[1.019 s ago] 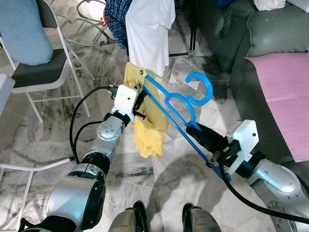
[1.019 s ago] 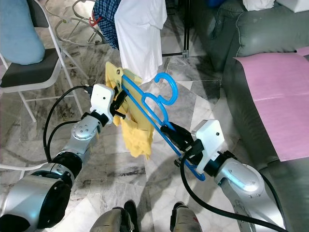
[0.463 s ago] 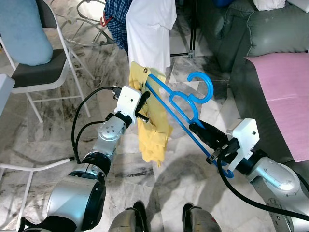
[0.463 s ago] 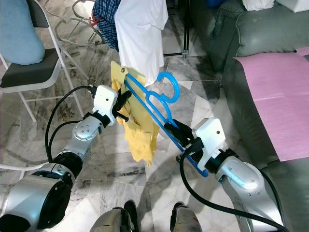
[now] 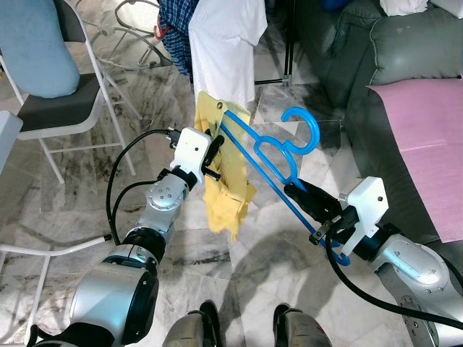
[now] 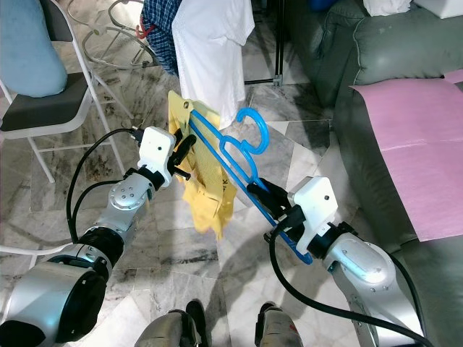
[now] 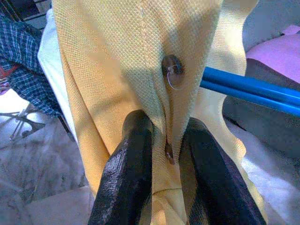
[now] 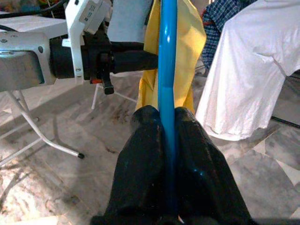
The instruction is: Hang hanger
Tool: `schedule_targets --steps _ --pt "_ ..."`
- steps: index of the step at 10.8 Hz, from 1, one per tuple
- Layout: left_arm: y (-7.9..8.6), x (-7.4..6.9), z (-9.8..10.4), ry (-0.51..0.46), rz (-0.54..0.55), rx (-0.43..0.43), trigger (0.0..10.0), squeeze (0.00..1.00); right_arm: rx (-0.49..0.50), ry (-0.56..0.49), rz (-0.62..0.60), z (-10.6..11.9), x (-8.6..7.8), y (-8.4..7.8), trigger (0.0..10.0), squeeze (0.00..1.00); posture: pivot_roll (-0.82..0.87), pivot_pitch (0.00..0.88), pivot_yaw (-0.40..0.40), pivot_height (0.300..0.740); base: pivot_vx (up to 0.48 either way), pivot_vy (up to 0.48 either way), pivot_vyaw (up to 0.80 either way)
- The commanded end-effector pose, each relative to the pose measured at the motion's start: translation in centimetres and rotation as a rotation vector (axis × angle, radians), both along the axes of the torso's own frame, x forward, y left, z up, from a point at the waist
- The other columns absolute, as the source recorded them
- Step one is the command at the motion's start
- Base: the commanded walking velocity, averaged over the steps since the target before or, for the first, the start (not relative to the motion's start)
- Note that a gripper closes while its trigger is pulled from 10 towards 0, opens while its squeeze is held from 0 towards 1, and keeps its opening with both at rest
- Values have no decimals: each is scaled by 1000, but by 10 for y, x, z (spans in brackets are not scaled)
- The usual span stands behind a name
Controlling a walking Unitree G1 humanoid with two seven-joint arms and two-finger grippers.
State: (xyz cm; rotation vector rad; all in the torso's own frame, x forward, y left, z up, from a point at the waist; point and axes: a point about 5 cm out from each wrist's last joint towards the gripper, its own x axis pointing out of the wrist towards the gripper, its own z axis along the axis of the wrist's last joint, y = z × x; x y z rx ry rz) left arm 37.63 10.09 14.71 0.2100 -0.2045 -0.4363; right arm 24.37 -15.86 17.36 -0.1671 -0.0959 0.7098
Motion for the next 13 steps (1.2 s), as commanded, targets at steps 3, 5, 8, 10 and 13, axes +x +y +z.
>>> schedule_targets --steps 3,5,8,10,13 --pt "8 0 4 -38 17 -20 0 0 5 -37 1 1 -1 -1 10000 0 -343 210 151 740 0 0 0" --pt "6 -1 5 -50 11 -35 0 0 9 -35 -5 -1 0 0 10000 0 -339 212 149 740 0 0 0" --pt "-5 1 26 -149 1 -87 0 0 19 -24 -10 -6 1 1 10000 0 -334 216 150 740 0 0 0" --pt "-15 0 41 -226 -33 -128 0 0 29 -10 -14 -12 1 4 10000 0 -330 218 153 740 0 0 0" --pt "-33 -17 53 -389 -210 -80 0 0 67 14 -39 -21 6 4 10000 0 -315 221 157 740 0 0 0"
